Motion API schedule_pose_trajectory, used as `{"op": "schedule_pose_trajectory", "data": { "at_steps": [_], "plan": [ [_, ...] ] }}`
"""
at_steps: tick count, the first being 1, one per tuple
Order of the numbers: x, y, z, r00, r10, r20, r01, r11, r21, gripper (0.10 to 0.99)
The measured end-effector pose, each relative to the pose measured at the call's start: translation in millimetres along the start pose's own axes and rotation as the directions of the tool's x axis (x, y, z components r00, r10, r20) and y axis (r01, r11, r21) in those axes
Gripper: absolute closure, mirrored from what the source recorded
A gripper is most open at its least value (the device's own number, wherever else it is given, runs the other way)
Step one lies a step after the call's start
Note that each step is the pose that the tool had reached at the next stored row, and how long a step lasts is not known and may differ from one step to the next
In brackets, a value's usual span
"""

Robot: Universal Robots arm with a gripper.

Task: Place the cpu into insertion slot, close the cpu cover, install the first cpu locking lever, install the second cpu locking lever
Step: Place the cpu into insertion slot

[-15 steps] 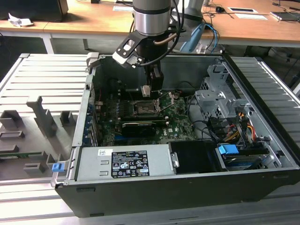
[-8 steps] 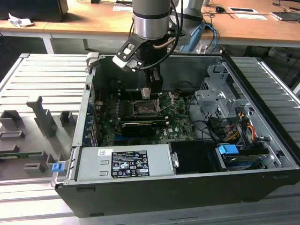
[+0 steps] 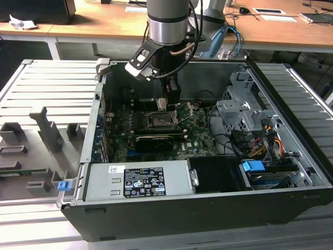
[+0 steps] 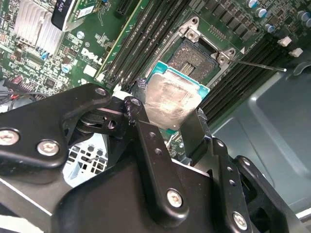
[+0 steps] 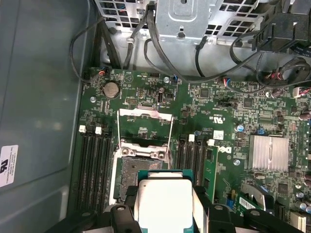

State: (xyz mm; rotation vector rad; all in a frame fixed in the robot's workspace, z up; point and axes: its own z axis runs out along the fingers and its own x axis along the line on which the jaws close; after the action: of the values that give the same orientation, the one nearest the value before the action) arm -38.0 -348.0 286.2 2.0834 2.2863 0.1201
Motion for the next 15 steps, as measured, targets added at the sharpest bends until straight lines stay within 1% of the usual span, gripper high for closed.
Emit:
{"op": "schedule_pose_trajectory", "data": {
  "at_steps": [10, 15],
  "plan": [
    [0.1, -0.2, 2.4, 1.0, 0.0, -0.0001, 0.0, 1.0, 0.0, 0.557],
    [1.2, -0.3, 4.0, 0.9999, 0.016, 0.0015, -0.016, 0.9999, 0.0, 0.557]
  ]
}}
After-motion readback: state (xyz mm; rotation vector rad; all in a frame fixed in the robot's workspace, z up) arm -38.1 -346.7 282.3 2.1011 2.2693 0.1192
